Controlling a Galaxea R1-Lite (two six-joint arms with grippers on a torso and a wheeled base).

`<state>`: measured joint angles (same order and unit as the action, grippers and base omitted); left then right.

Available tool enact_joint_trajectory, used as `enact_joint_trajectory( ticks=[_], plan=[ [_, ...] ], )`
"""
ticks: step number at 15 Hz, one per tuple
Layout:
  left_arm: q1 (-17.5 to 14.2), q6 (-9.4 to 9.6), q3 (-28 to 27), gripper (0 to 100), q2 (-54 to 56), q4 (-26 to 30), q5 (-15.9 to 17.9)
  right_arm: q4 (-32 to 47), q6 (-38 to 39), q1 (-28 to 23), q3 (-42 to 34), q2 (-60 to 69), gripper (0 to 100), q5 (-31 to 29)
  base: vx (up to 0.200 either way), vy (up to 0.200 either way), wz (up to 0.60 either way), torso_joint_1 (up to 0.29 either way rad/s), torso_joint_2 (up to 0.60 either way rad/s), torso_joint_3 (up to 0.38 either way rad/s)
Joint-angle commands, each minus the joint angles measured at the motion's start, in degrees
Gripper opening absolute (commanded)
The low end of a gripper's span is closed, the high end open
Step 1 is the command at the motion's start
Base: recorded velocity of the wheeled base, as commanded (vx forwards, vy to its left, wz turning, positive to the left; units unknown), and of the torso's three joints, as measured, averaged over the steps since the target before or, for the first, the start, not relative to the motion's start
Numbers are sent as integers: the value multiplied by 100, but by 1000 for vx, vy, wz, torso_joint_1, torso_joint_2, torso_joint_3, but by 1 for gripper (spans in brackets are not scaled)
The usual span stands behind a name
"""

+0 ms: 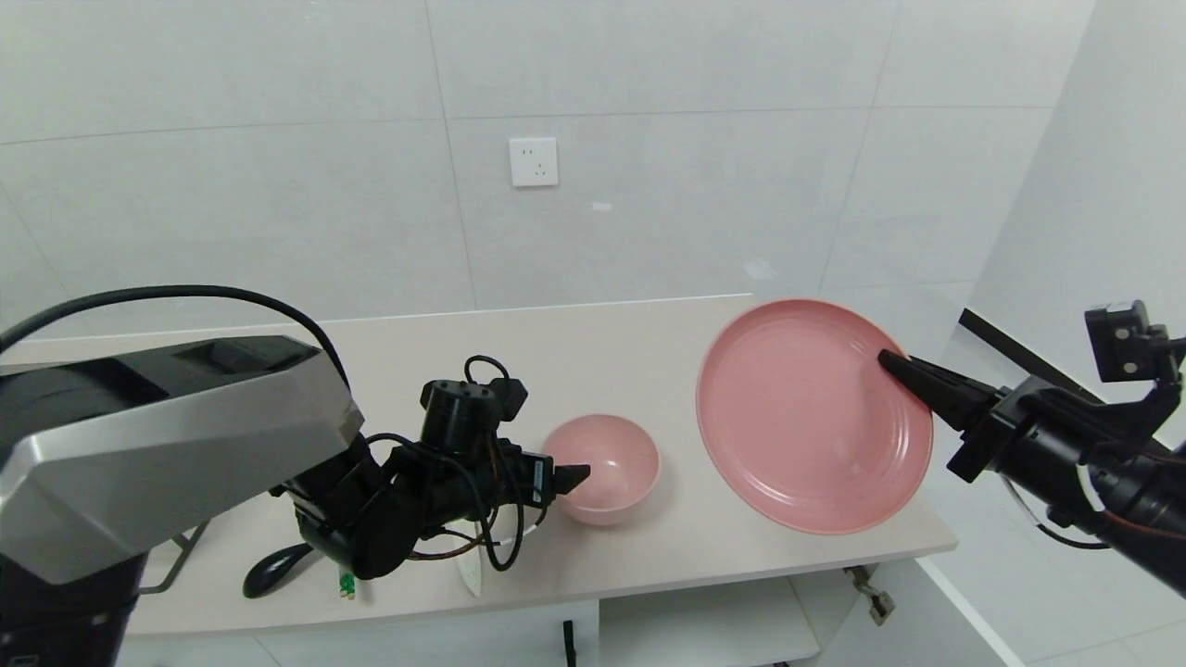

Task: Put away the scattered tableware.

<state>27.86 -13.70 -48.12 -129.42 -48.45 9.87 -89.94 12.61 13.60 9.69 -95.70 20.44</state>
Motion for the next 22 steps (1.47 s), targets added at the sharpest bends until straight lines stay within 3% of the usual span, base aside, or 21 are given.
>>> enact_joint_trajectory(
  ticks=[1,4,5,11,13,16,17,19,22],
  plan=[
    [1,-71,-172,100,-295,2,6,-6,-4,2,-2,-10,0,3,0,0,0,0,0,0],
    [71,-300,-216,100,-304,2,6,-6,-4,2,-2,-10,0,3,0,0,0,0,0,0],
    [97,-317,-225,0,-304,2,6,-6,-4,11,-2,-10,0,3,0,0,0,0,0,0],
    [97,-308,-137,0,-277,-112,6,-6,-4,11,6,-19,0,3,0,0,0,0,0,0],
    [36,-326,303,0,171,-701,6,-6,-4,2,15,-10,0,3,0,0,0,0,0,0],
    [-175,-300,1120,0,1076,-1132,-3,-6,-12,2,6,-10,0,3,0,0,0,0,0,0],
    [-175,-300,1120,0,1076,-1132,-3,-6,-12,2,6,-10,0,3,0,0,0,0,0,0],
    [-448,-265,2025,0,1718,-1818,32,-6,-12,19,-2,-54,0,3,0,0,0,0,0,0],
    [-404,-247,2439,0,2043,-2160,41,-6,-30,37,-2,-169,0,3,0,0,0,0,0,0]
  ],
)
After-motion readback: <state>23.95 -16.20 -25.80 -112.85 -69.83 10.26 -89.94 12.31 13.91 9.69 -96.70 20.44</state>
